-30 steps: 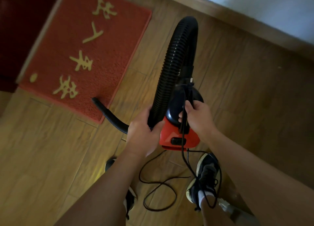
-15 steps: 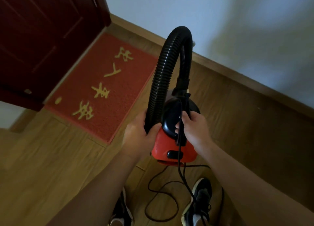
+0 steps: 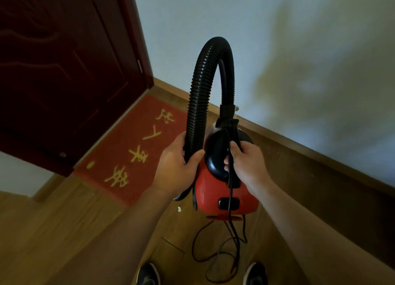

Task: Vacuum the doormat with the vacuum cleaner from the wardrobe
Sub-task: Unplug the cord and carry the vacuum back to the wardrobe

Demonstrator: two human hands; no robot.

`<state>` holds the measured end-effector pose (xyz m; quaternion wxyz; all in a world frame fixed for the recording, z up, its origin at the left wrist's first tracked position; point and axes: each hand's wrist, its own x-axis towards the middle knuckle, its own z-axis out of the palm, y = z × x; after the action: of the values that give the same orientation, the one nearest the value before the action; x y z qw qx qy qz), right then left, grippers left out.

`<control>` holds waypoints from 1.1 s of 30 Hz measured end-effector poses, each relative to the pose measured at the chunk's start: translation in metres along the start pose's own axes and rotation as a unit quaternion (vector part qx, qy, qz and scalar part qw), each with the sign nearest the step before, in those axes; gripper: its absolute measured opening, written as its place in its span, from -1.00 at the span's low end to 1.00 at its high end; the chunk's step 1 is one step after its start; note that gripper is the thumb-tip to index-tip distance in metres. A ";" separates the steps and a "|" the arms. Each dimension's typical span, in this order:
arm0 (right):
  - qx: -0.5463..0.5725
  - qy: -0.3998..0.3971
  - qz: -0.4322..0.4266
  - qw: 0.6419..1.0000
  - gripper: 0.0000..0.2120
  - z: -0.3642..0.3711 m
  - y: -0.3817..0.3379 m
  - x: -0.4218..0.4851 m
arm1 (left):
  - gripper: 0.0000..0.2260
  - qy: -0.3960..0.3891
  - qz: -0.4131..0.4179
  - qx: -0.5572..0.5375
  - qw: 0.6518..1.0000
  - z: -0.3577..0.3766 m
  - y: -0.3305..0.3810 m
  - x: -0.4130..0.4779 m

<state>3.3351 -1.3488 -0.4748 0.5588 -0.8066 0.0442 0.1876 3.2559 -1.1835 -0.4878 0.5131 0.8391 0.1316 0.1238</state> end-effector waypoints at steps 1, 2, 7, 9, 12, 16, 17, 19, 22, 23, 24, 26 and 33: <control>0.002 0.001 -0.007 1.000 -0.65 -0.002 -0.012 -0.004 | -0.65 0.006 0.010 0.006 1.000 -0.008 0.010 0.004; 0.004 0.002 -0.015 1.000 -0.66 -0.003 -0.024 -0.007 | -0.66 0.011 0.022 0.010 1.000 -0.016 0.022 0.009; 0.019 0.015 -0.056 0.998 -0.67 -0.006 -0.085 -0.029 | -0.70 0.035 0.069 0.015 0.997 -0.061 0.077 0.022; 0.022 0.020 -0.075 0.997 -0.67 -0.007 -0.112 -0.041 | -0.76 0.043 0.085 0.016 0.995 -0.082 0.098 0.025; 0.012 0.018 -0.102 0.995 -0.68 -0.010 -0.153 -0.061 | -0.84 0.061 0.092 0.009 0.994 -0.113 0.133 0.027; -0.016 0.029 -0.143 0.989 -0.66 -0.017 -0.204 -0.088 | -0.84 0.091 0.109 -0.001 0.990 -0.149 0.177 0.028; -0.015 0.032 -0.150 0.988 -0.65 -0.019 -0.216 -0.096 | -0.83 0.095 0.114 -0.007 0.989 -0.157 0.188 0.028; -0.014 0.039 -0.166 0.985 -0.63 -0.023 -0.243 -0.111 | -0.81 0.105 0.132 -0.016 0.986 -0.174 0.213 0.029; -0.003 0.052 -0.181 0.982 -0.63 -0.027 -0.280 -0.133 | -0.80 0.105 0.155 -0.024 0.982 -0.200 0.248 0.030; -0.003 0.057 -0.187 0.981 -0.63 -0.027 -0.292 -0.141 | -0.81 0.105 0.159 -0.026 0.981 -0.209 0.258 0.030; -0.006 0.063 -0.194 0.979 -0.63 -0.028 -0.303 -0.149 | -0.81 0.107 0.161 -0.025 0.981 -0.219 0.268 0.029; -0.010 0.074 -0.210 0.975 -0.64 -0.030 -0.326 -0.165 | -0.82 0.104 0.167 -0.018 0.980 -0.237 0.290 0.028; 0.021 0.097 -0.241 0.965 -0.67 -0.037 -0.398 -0.222 | -0.83 0.106 0.201 -0.027 0.974 -0.295 0.359 0.018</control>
<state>3.2510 -1.2660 -0.0333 0.5977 -0.7955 -0.0938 -0.0328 3.2051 -1.0904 -0.0348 0.4834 0.8164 0.0106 0.3157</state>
